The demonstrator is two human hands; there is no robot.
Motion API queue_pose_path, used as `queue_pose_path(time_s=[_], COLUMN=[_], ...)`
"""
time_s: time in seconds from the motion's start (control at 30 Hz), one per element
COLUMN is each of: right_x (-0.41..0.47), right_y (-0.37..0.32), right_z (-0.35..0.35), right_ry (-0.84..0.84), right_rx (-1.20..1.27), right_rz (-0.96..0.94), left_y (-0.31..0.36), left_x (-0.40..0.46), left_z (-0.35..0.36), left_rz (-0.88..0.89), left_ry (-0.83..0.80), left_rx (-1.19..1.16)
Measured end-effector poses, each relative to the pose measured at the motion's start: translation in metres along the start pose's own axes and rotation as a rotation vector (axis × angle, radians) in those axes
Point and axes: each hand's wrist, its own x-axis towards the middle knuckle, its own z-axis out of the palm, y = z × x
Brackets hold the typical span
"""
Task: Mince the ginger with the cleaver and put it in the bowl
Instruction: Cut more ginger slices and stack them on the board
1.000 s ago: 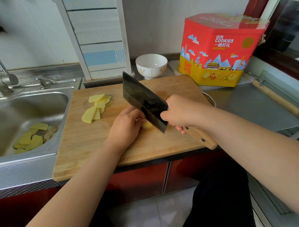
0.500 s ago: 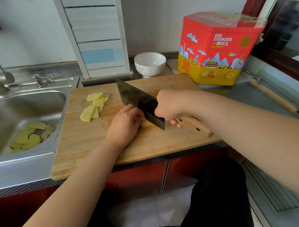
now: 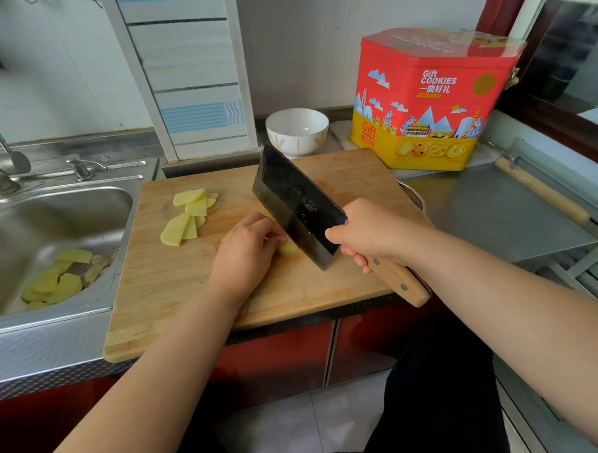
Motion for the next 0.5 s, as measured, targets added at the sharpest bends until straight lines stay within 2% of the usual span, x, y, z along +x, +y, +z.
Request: queue_pose_path(time_s=[0.17,0.5], right_x=[-0.006,-0.011], right_y=[-0.009,-0.027], right_z=[-0.004,-0.003], right_ry=[0.037,-0.014], right_rx=[-0.095,-0.222], right_rz=[-0.047,-0.03], left_y=[0.0,-0.003], left_x=[0.0,0.001], left_z=[0.0,0.0], left_rz=[-0.004,0.037], left_ry=[-0.003,-0.034], left_rx=[0.008,-0.031])
